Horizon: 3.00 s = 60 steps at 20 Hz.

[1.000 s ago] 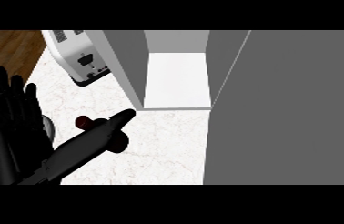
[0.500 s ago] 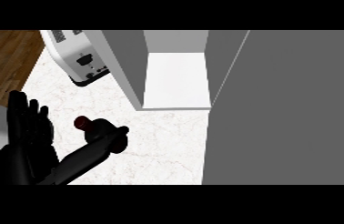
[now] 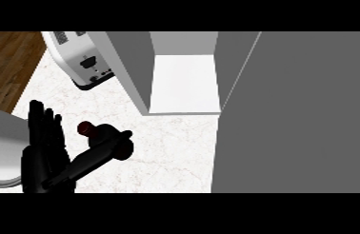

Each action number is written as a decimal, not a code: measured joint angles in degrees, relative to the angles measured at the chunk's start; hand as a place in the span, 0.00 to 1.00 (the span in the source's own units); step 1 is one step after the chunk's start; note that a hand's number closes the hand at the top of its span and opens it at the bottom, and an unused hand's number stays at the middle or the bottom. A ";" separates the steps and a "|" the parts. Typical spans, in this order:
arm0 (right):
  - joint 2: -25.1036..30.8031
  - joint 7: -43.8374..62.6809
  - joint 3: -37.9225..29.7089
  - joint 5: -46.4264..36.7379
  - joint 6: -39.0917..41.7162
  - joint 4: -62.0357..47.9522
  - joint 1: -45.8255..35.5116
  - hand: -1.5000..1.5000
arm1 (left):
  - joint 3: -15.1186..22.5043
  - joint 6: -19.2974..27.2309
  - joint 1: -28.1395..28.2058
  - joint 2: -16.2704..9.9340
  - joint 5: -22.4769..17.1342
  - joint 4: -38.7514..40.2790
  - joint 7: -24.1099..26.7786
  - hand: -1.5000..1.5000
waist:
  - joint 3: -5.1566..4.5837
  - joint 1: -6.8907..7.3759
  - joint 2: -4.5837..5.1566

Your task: Pick up the wine, place it into the cabinet and close the cabinet

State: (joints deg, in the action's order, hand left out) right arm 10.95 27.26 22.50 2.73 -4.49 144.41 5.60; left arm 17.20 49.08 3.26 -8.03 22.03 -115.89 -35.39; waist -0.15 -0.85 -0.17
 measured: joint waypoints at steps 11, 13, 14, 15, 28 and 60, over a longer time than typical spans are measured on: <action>0.93 -1.02 0.65 -0.05 0.00 0.17 1.90 0.00 | -5.28 -2.59 4.04 1.58 -14.78 10.88 18.44 0.00 | 0.04 0.00 -0.05; 1.16 -1.07 0.18 0.00 -0.04 0.27 1.81 0.00 | -6.74 -3.89 4.40 1.84 -17.29 12.81 21.30 0.00 | 0.03 0.00 -0.06; 1.16 -0.82 0.22 -0.02 -0.16 0.24 1.47 0.00 | -7.47 -4.96 5.07 1.75 -18.79 13.24 22.73 0.00 | 0.04 0.11 -0.06; 0.88 -0.87 0.69 -0.10 -0.42 0.12 1.18 0.00 | -8.72 -6.20 5.02 1.54 -20.37 14.63 24.36 0.00 | 0.04 0.17 -0.04; 1.97 -1.99 1.14 -0.23 -0.74 0.33 2.24 0.00 | -12.27 -14.85 5.79 6.95 -29.59 29.82 42.11 0.00 | 0.08 -0.03 -0.05; 2.47 -0.37 1.23 -0.40 -2.46 0.12 -0.08 0.00 | -14.68 -25.16 -7.53 8.03 -61.50 58.51 72.85 1.00 | 0.09 -0.11 0.04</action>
State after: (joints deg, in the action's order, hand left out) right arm 13.42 26.89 23.73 2.33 -6.95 144.53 5.52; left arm 2.52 23.91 -4.27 0.00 -39.47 -57.39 37.46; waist -0.06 -0.96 -0.13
